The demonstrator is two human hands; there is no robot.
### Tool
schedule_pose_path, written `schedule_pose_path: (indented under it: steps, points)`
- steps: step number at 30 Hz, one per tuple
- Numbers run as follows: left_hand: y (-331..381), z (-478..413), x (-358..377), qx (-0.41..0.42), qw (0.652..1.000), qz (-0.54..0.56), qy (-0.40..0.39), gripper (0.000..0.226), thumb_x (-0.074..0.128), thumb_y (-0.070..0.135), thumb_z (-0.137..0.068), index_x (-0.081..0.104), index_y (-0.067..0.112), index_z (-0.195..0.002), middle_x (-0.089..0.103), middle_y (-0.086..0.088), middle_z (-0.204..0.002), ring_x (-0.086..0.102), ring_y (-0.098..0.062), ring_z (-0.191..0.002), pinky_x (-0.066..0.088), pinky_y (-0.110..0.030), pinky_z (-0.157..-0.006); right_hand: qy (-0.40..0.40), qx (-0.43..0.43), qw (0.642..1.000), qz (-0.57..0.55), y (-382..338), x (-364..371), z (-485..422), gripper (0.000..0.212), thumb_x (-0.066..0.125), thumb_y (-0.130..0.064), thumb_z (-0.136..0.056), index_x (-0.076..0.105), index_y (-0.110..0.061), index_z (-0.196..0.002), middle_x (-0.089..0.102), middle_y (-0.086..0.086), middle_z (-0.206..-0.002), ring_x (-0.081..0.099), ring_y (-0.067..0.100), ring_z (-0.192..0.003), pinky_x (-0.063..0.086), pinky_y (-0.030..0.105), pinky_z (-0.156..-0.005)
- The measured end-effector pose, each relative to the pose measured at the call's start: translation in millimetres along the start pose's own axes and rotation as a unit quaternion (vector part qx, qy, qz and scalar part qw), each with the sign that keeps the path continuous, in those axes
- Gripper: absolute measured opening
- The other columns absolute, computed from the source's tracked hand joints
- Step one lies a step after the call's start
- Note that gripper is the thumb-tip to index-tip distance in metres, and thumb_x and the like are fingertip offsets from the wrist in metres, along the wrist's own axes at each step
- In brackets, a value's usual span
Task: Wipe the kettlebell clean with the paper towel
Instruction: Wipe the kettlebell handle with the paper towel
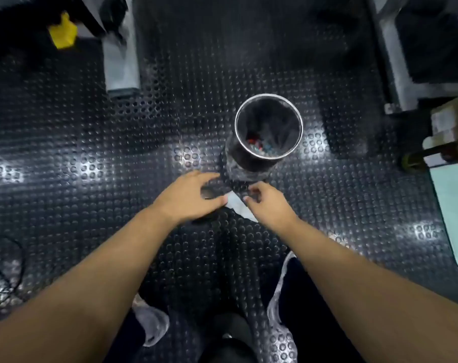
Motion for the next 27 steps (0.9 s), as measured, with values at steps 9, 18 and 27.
schedule_pose_path:
  steps: [9, 18, 27]
  points:
    - [-96.8, -107.3, 114.1, 0.048, 0.972, -0.223, -0.052, 0.073, 0.063, 0.064, -0.091, 0.042, 0.036, -0.155, 0.049, 0.004, -0.148, 0.048, -0.024, -0.137, 0.045, -0.048, -0.11, -0.123, 0.064, 0.976, 0.169, 130.3, 142.9, -117.1, 0.049, 0.058, -0.03, -0.102, 0.049, -0.013, -0.147, 0.046, 0.014, -0.143, 0.056, 0.036, -0.124, 0.048, 0.039, -0.098]
    - [-106.2, -137.4, 132.5, 0.074, 0.95, -0.296, -0.066, 0.039, 0.066, 0.048, -0.096, 0.06, 0.025, -0.126, 0.062, 0.002, -0.118, 0.064, -0.025, -0.109, 0.052, -0.038, -0.081, -0.229, 0.064, 0.927, 0.291, 165.2, 181.8, -186.9, 0.059, 0.054, -0.024, -0.1, 0.04, -0.027, -0.158, 0.011, 0.009, -0.171, 0.044, 0.038, -0.143, 0.04, 0.045, -0.116]
    - [-110.4, -122.6, 148.3, 0.051, 0.971, -0.235, 0.0, 0.042, 0.065, 0.041, -0.097, 0.06, 0.023, -0.135, 0.06, 0.0, -0.133, 0.057, -0.026, -0.126, 0.053, -0.043, -0.102, -0.22, 0.034, 0.923, 0.314, 128.7, 186.2, -179.6, 0.032, 0.068, -0.025, -0.09, 0.068, -0.019, -0.121, 0.066, 0.007, -0.119, 0.062, 0.027, -0.102, 0.049, 0.04, -0.086]
Point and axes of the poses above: each hand's wrist, its own z-axis away from the middle knuckle, its own x-axis out of the palm, y = z × x, the point moved 7 cm from there along -z, towards the middle knuckle
